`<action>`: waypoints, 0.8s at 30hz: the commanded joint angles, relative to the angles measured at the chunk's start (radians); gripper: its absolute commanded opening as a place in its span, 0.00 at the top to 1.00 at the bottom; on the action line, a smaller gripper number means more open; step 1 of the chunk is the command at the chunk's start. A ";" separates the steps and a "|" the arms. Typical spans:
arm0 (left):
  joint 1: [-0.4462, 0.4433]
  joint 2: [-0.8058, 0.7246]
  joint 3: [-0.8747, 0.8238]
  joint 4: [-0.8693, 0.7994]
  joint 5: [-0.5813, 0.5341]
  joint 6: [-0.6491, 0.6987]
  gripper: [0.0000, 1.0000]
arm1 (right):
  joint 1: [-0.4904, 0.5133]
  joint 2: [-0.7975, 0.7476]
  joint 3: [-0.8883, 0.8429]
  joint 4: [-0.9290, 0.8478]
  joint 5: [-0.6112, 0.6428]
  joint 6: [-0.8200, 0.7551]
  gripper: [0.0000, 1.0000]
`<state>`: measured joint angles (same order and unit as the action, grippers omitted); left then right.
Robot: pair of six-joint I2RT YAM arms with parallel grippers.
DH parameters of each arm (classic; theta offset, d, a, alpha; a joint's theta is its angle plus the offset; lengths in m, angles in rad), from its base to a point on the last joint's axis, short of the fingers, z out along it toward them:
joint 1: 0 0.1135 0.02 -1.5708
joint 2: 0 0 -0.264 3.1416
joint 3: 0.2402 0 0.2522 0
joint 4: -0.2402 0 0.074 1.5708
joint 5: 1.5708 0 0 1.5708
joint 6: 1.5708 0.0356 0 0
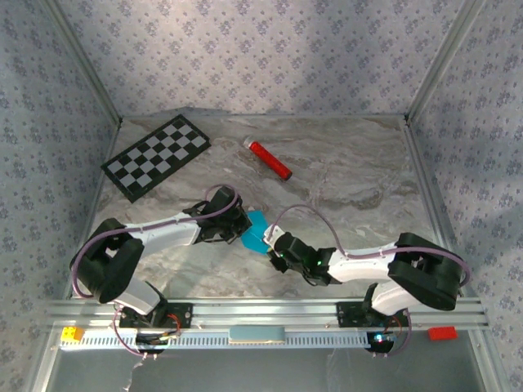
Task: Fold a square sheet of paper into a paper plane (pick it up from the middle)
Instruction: Fourth fold the wing at the center of the table.
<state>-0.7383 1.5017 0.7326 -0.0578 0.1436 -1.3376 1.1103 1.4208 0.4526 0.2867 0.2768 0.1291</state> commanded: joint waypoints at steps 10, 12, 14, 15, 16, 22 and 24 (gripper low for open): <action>0.011 -0.007 0.022 -0.034 0.021 -0.028 0.99 | 0.033 0.035 0.040 -0.035 0.091 -0.056 0.82; 0.010 -0.007 0.022 -0.035 0.021 -0.027 0.99 | 0.033 0.035 0.040 -0.035 0.095 -0.053 0.82; 0.011 -0.007 0.022 -0.034 0.021 -0.025 0.99 | 0.035 0.035 0.039 -0.035 0.096 -0.053 0.83; 0.010 -0.006 0.020 -0.035 0.021 -0.025 0.99 | 0.036 0.036 0.040 -0.033 0.093 -0.053 0.85; 0.013 -0.007 0.021 -0.036 0.022 -0.025 0.99 | 0.035 0.035 0.041 -0.032 0.090 -0.053 0.87; 0.012 -0.009 0.022 -0.045 0.015 -0.022 0.97 | 0.033 0.037 0.045 -0.026 0.068 -0.029 0.89; 0.012 -0.007 0.022 -0.046 0.015 -0.023 0.97 | 0.033 0.034 0.047 -0.024 0.068 -0.022 0.85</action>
<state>-0.7330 1.5017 0.7326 -0.0662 0.1497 -1.3373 1.1389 1.4456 0.4706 0.2657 0.3435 0.0887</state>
